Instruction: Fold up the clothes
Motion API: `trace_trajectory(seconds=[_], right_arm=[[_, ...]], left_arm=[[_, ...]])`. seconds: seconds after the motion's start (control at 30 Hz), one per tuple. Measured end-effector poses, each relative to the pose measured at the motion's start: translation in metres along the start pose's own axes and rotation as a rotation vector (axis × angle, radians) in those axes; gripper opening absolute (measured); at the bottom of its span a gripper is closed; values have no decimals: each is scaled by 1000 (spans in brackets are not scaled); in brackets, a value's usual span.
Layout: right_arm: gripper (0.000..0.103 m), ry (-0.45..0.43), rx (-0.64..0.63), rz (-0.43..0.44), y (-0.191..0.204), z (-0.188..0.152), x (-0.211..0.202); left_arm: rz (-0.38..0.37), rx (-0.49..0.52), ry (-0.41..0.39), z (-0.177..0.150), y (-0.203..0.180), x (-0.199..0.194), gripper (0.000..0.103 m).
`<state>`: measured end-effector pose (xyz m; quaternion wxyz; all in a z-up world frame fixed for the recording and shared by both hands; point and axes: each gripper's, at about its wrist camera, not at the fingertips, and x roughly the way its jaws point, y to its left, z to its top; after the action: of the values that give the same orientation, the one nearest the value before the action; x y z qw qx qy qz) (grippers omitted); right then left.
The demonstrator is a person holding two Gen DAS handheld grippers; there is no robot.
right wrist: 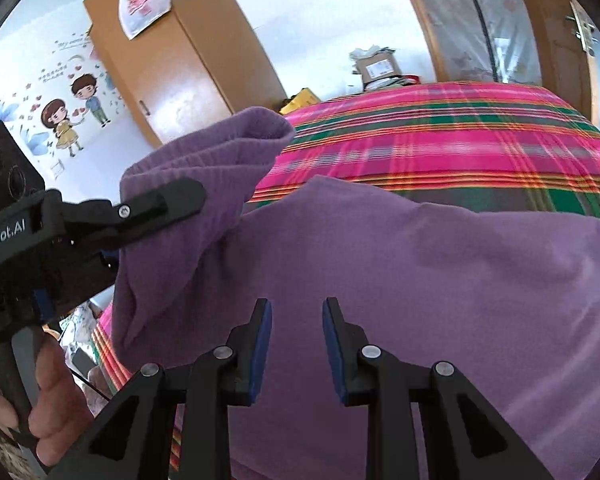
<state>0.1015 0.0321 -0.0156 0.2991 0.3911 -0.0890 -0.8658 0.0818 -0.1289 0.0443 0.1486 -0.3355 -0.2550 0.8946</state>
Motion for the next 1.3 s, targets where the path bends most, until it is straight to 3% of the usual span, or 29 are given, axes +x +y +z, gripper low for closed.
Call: trace_trajectory(seconds=[0.6, 0.77, 1.1, 1.17, 1.3], right_arm=[[30, -92, 264, 40, -71, -3, -38], [32, -102, 330, 57, -86, -5, -41], [34, -74, 414, 175, -105, 9, -32], [40, -67, 418, 198, -106, 11, -30], [44, -38, 438, 263, -106, 15, -20]], left_arm=[[-63, 79, 143, -44, -31, 34, 20], [-38, 94, 166, -51, -30, 38, 20], [30, 213, 175, -61, -42, 33, 20], [44, 238, 176, -63, -44, 33, 20], [103, 354, 177, -72, -59, 34, 20]])
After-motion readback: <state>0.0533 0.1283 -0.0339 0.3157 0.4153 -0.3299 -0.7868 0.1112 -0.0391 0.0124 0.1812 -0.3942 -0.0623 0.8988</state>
